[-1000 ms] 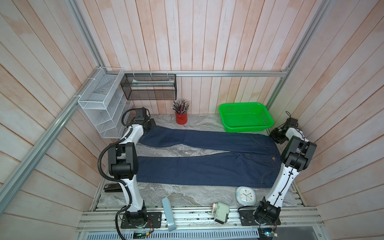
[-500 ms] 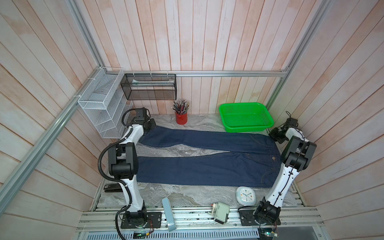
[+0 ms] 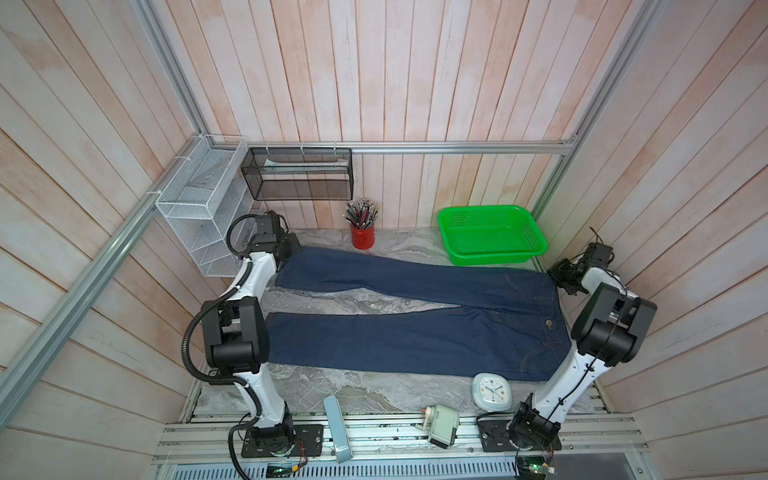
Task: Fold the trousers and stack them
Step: 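Drag the jeans toward the robot with both grippers holding hem and waistband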
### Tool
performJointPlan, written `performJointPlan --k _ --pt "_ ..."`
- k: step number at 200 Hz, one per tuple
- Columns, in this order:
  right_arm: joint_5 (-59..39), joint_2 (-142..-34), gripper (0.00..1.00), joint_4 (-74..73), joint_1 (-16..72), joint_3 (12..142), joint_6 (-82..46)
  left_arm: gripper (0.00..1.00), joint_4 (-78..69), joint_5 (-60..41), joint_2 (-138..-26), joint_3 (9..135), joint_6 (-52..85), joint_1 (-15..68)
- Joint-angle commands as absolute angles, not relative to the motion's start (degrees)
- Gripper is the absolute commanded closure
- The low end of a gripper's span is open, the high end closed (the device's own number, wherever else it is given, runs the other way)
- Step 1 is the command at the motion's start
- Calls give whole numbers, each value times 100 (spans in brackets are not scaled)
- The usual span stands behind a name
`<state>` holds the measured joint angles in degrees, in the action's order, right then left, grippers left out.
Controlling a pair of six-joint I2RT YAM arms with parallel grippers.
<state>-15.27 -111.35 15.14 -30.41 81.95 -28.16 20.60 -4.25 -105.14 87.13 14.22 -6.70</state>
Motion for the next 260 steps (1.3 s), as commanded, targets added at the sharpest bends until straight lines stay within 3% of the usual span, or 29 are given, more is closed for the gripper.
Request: performJointPlan --k 1,100,175,260 --pt "-1437 -10619 100 736 -3143 7992 -2920 100 1812 -481 -10315 8865 1460 -847" --pt "-2358 -10133 100 343 -3154 7736 -2927 100 1770 -1000 -10408 9466 1566 -1092" --pt "-1504 -7912 100 220 -3496 5776 -3438 100 433 -754 -8083 6355 1732 -1099" --pt "-329 -5649 100 36 -3746 3945 -3437 100 -132 -194 -5868 4145 1683 -1327"
